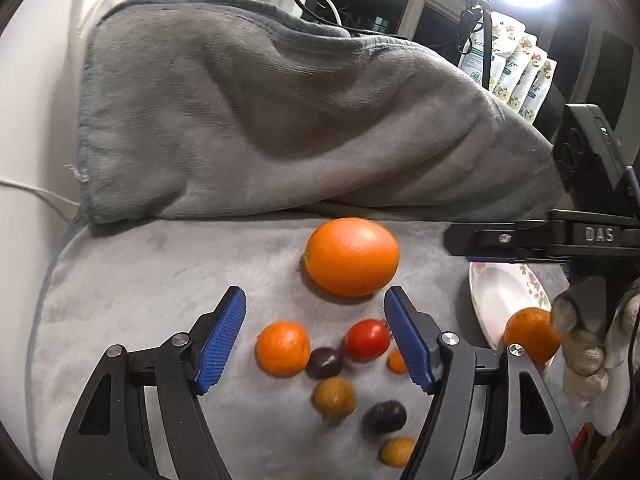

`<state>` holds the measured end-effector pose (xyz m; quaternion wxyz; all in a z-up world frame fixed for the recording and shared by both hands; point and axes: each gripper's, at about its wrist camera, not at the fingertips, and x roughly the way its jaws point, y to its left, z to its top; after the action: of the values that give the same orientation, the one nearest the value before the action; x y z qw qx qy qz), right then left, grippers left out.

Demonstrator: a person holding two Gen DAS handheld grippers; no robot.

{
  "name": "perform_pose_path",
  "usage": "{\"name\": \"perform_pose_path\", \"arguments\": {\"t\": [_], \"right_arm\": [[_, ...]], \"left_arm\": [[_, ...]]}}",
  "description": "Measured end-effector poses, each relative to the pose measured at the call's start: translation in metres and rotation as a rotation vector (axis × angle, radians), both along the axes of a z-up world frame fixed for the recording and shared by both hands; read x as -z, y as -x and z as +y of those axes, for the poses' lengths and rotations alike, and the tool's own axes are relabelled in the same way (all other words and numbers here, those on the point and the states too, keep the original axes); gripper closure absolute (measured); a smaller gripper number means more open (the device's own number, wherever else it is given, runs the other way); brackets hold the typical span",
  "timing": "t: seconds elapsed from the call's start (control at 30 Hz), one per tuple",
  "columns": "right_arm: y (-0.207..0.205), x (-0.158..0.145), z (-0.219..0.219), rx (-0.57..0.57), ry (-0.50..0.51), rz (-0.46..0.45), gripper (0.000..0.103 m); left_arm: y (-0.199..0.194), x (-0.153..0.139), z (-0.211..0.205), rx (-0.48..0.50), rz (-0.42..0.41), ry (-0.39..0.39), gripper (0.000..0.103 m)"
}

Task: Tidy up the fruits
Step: 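Move the right gripper to the large oval orange and close on it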

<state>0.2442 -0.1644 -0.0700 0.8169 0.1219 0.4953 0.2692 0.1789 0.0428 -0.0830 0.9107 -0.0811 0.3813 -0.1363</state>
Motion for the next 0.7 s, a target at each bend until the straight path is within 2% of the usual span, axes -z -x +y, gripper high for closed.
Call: {"name": "perform_pose_path", "arguments": {"t": [0.1,0.4,0.7], "right_arm": [[-0.011,0.008,0.005,0.0,-0.022,0.042,0.019],[-0.031,0.017,0.02,-0.007,-0.065,0.085,0.019],[-0.042,0.024,0.035,-0.013,-0.093,0.129,0.019]], "left_arm": [[-0.009,0.004,-0.004,0.021,0.012,0.016,0.031],[-0.032,0.015,-0.006,0.062,0.083,0.094,0.031],[-0.045,0.023,-0.011,0.092,0.122,0.116,0.031]]}}
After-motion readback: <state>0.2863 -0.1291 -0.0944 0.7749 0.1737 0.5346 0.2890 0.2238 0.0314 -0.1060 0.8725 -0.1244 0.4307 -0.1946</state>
